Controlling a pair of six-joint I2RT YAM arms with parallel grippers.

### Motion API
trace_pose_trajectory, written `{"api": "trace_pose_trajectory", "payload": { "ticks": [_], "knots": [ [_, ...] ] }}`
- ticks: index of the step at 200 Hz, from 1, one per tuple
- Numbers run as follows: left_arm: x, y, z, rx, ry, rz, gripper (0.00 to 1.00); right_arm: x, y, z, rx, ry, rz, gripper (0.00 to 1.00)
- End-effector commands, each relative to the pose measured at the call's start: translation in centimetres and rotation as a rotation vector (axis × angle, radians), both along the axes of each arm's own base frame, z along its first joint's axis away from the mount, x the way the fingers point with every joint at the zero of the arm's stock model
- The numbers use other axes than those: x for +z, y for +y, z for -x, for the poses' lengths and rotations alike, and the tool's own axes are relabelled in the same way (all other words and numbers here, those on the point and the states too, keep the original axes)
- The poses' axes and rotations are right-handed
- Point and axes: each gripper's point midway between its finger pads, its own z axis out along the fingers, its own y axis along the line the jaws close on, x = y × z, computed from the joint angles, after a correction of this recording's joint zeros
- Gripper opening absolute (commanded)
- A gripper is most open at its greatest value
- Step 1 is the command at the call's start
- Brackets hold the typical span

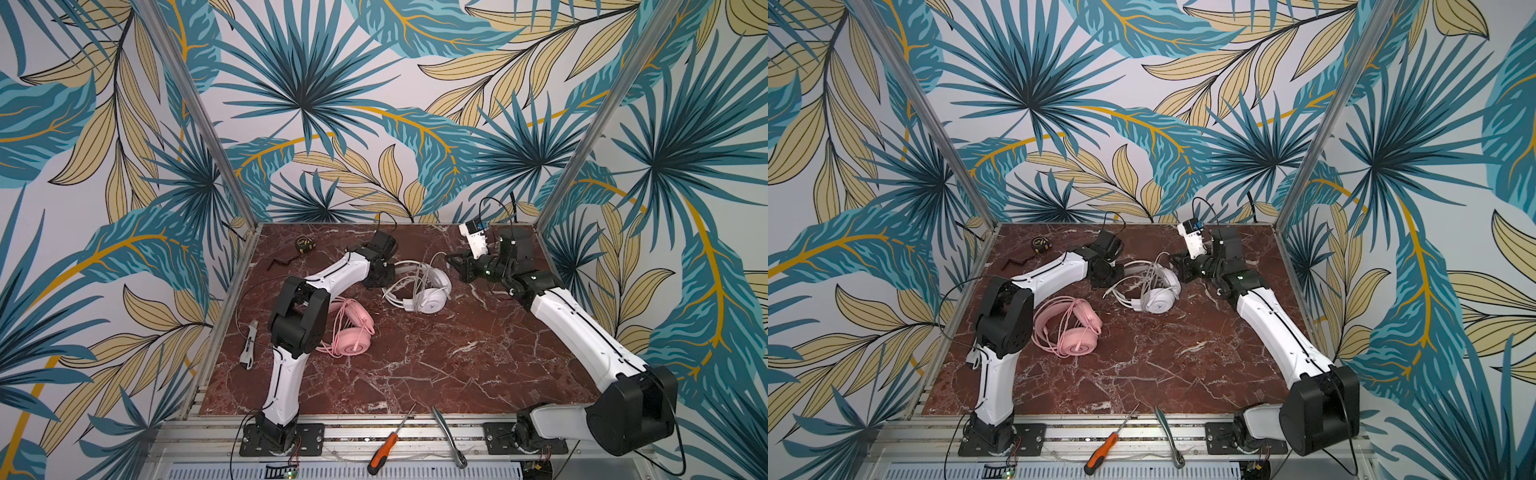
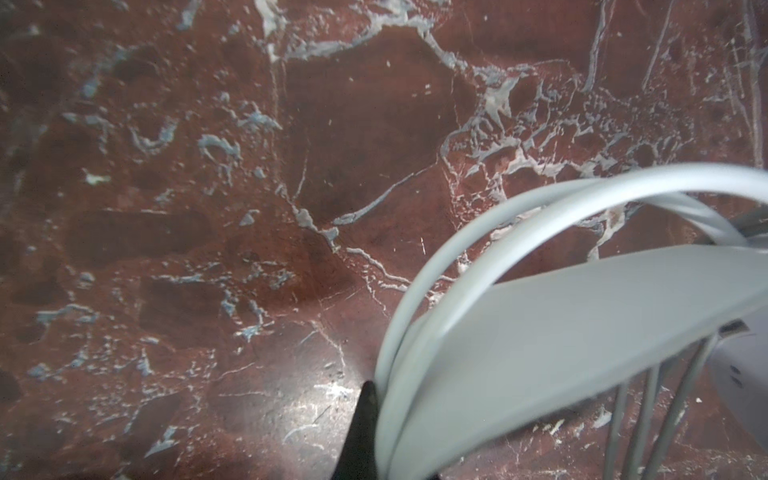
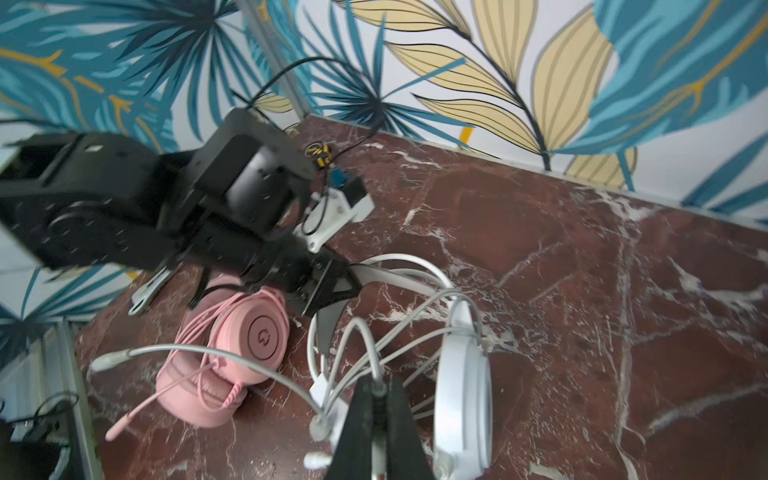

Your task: Wrap the headphones

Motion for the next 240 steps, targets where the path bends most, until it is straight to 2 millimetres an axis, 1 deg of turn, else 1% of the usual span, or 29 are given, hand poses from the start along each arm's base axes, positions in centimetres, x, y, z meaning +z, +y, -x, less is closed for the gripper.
{"api": "trace_pose_trajectory", "payload": {
  "ticks": [1, 19, 33, 71, 91, 107, 126, 133, 167, 188, 195, 198, 204, 226, 240],
  "knots": [
    [-0.7, -0.6, 1.1, -0.038, 0.045, 0.011, 0.00, 0.8, -1.7, -2.2, -0.155, -0.004, -0.095, 0.00],
    [-1.1, -0.7, 1.6, -0.051, 0.065, 0.005, 0.00, -0.2, -2.1, -3.0, -0.196, 0.033, -0.115, 0.00],
    [-1.3, -0.8, 1.9, -0.051, 0.076, -0.003, 0.00, -0.9, -1.9, -3.6, -0.199, 0.064, -0.139, 0.00],
    [-1.4, -1.0, 2.3, -0.044, 0.082, -0.022, 0.00, -4.2, -2.1, -5.6, -0.279, 0.180, -0.182, 0.00],
    [-1.5, -1.0, 2.5, -0.038, 0.099, -0.050, 0.00, -6.0, -1.9, -6.7, -0.310, 0.258, -0.210, 0.00],
    [-1.6, -1.7, 2.8, -0.043, 0.116, -0.035, 0.00, -7.5, -1.3, -7.5, -0.308, 0.319, -0.238, 0.00],
    [-1.6, -2.6, 3.0, -0.052, 0.119, -0.032, 0.00, -9.2, -1.1, -8.3, -0.321, 0.365, -0.250, 0.00],
    [-1.8, -2.8, 3.2, -0.048, 0.126, -0.039, 0.00, -9.7, -1.1, -8.5, -0.325, 0.374, -0.242, 0.00],
    [-2.7, -3.7, 3.6, -0.024, 0.150, -0.037, 0.00, -13.4, -1.7, -8.5, -0.350, 0.447, -0.152, 0.00],
    [-3.2, -4.7, 3.9, -0.010, 0.165, -0.024, 0.00, -15.3, -2.5, -8.4, -0.378, 0.480, -0.085, 0.00],
    [-3.3, -5.1, 4.1, -0.005, 0.172, -0.017, 0.02, -15.7, -2.8, -8.5, -0.387, 0.479, -0.065, 0.00],
    [-3.4, -5.3, 4.2, -0.003, 0.178, -0.015, 0.03, -16.3, -3.1, -8.0, -0.396, 0.507, -0.042, 0.00],
    [-3.7, -5.6, 4.4, 0.005, 0.187, -0.011, 0.04, -16.9, -3.5, -7.8, -0.408, 0.520, -0.015, 0.01],
    [-4.6, -6.7, 5.0, 0.027, 0.214, -0.003, 0.08, -17.6, -4.5, -7.3, -0.431, 0.527, 0.053, 0.03],
    [-4.8, -6.8, 5.0, 0.026, 0.223, -0.023, 0.09, -17.8, -5.1, -7.1, -0.444, 0.520, 0.095, 0.07]
  ]
}}
